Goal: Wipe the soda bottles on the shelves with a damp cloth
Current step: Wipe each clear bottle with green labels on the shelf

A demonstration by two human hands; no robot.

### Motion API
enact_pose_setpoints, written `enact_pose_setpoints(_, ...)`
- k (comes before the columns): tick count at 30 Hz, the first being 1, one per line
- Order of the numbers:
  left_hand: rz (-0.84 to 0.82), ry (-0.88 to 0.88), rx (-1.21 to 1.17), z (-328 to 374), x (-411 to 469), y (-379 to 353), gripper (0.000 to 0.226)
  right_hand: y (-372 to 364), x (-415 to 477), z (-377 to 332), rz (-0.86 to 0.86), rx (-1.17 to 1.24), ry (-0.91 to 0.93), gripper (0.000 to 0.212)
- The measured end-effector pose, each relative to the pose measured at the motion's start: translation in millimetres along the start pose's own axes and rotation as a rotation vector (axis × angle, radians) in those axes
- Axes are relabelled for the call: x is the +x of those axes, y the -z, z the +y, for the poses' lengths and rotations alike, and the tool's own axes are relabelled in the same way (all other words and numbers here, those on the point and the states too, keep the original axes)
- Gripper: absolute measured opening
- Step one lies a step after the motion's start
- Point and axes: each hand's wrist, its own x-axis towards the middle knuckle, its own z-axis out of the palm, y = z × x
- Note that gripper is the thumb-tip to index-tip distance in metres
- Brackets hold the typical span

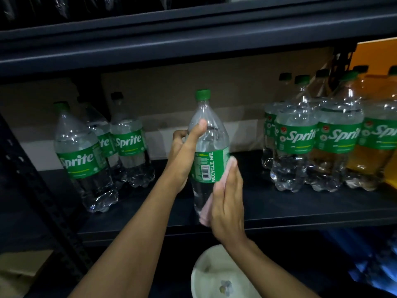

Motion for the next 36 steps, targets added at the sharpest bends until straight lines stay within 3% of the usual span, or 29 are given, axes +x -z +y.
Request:
enact_pose_setpoints(5,-0.078,-0.047,0.054,1,-2,0,0.055,15,91,-63,-0.042,-0.02,0.05,0.051)
enact_pose_setpoints(9,-0.082,-0.01,-0.091,3,-4,-1,0.058,21,139,-83,-0.17,-0.093,-0.027,0.052)
enact_pose_setpoints(12,-0.073,-0.041,-0.106,0,-6,-1,0.063,8,120,-78,-0.051,-0.117,0.043,0.058)
enact_pose_setpoints(15,-0.083,-0.077,-0.023,-8,-2,1,0.086,-7,81,-60,0.137,-0.149,0.194,0.065)
enact_pose_setpoints(18,-0.068,-0.038,-0.069,-18,6,5,0.101,-15,45,-27,0.153,-0.136,0.182,0.067)
enact_pose_setpoints(26,-0.125,-0.064,-0.079,-8,2,5,0.07,-10,-19,18,-0.053,-0.137,0.073,0.068)
enact_pose_setpoints(36,-0.138,-0.061,-0.006,8,-4,4,0.062,2,98,-68,0.002,-0.264,0.26,0.06)
